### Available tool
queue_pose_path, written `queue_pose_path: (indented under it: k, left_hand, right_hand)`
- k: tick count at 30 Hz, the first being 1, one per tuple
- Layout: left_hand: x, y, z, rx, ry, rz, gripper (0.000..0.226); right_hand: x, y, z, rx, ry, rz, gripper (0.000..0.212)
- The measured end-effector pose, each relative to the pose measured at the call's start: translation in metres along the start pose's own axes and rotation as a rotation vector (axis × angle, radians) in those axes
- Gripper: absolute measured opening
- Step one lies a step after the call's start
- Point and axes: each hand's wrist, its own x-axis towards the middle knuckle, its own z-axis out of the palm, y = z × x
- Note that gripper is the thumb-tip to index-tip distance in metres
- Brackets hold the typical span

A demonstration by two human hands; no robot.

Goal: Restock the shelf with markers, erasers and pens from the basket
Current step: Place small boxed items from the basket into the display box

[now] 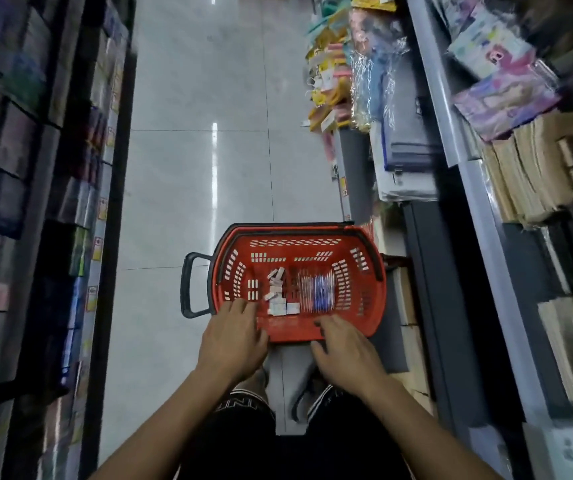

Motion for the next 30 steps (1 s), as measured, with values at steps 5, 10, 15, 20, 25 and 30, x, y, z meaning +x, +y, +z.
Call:
queue_pose_path:
  k: [5, 10, 15, 20, 25, 30]
  left_hand:
    - [0.058, 0.0, 0.019, -0.004, -0.028, -0.064, 0.04]
    - [0.127, -0.009, 0.072, -0.031, -0.084, -0.179, 0.04]
    - [0.192, -0.029, 0.154, -0.17, -0.155, -0.314, 0.032]
    - [0.242, -0.055, 0.228, -0.187, -0.216, -0.447, 0.033]
    - [0.27, -0.081, 0.277, -0.191, -0.156, -0.544, 0.03]
    - [0.275, -0.094, 0.303, -0.352, -0.164, -0.67, 0.023]
  right_hand:
    - [0.059, 0.034, 0.009, 0.028, -0.097, -0.01, 0.043]
    - [0.143, 0.082, 0.044, 0.022, -0.228, -0.038, 0.044]
    - [0.229, 0.115, 0.11, -0.02, -0.298, -0.122, 0.041]
    - [0.314, 0.132, 0.18, 0.033, -0.279, -0.1, 0.031]
    - [0.372, 0.134, 0.242, -0.019, -0.173, -0.16, 0.032]
    - [0.395, 0.119, 0.282, -0.26, -0.186, -0.327, 0.038]
